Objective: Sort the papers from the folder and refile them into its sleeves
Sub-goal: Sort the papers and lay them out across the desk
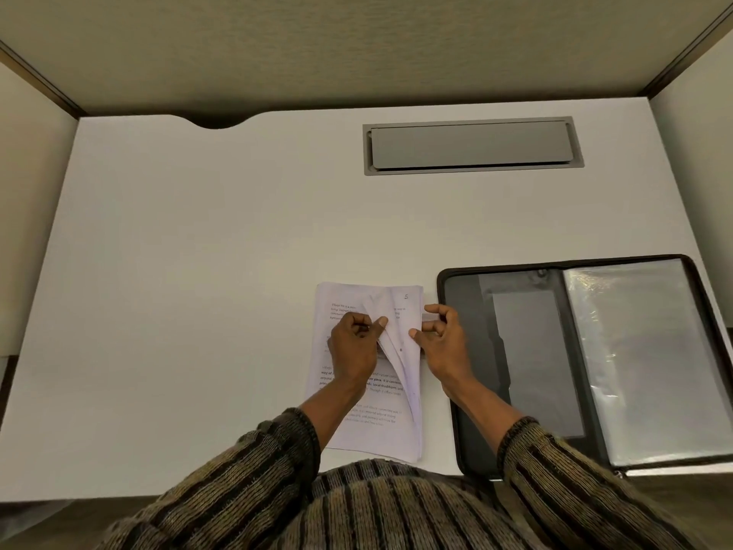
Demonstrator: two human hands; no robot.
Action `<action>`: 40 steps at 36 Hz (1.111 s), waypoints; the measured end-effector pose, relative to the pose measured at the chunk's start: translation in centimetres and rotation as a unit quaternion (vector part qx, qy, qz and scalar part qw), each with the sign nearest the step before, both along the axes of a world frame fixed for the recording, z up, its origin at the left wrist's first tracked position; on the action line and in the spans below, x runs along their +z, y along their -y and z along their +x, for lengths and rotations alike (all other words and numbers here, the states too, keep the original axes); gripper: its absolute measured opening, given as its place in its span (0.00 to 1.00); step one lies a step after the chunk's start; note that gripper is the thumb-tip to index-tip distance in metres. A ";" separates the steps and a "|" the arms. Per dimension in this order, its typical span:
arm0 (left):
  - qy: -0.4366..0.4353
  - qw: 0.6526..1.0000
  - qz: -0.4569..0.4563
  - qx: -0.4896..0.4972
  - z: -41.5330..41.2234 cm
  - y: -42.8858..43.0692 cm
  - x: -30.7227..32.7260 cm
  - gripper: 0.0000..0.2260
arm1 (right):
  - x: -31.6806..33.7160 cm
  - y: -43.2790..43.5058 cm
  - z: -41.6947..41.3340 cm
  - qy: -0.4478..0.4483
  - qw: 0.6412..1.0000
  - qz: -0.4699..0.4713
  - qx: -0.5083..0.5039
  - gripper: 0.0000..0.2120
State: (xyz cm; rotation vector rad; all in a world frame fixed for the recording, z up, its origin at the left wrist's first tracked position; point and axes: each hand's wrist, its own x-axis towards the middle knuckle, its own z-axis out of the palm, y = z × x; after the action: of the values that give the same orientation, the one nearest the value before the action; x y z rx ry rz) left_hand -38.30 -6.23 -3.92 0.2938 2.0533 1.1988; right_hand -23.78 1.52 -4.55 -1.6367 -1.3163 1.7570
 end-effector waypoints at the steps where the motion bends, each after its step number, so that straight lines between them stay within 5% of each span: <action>1: -0.001 1.000 -0.002 0.000 0.0 0.0 -0.1 0.11 | 0.1 0.0 0.0 0.010 1.000 0.012 0.004 0.20; 8: -0.004 1.000 -0.006 -0.002 0.0 0.0 -0.2 0.10 | -0.6 0.0 0.3 0.034 0.998 0.038 0.042 0.07; 15: -0.032 0.999 0.026 0.006 0.3 -0.1 0.7 0.22 | -0.1 -0.2 0.2 0.025 0.999 0.013 0.024 0.07; 19: -0.076 0.996 0.027 -0.044 0.4 -0.2 0.5 0.10 | 0.0 -0.3 0.2 0.040 0.999 0.015 0.026 0.10; 26: -0.022 0.999 0.007 -0.044 1.3 -0.4 0.9 0.05 | 0.3 -0.1 0.0 0.056 0.996 0.042 0.054 0.13; 36: -0.137 0.986 0.040 -0.084 1.5 -0.7 0.9 0.27 | 0.5 -0.4 0.0 0.061 0.995 0.074 0.032 0.09; 40: -0.201 0.971 0.048 -0.118 1.5 -0.6 0.0 0.17 | 0.6 -0.5 0.0 0.055 0.996 0.065 0.012 0.10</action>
State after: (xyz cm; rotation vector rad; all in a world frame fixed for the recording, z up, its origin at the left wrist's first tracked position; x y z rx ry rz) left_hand -36.82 -5.63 -3.88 0.8645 2.2216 1.1620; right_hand -23.82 1.99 -3.99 -1.6711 -1.4727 1.5788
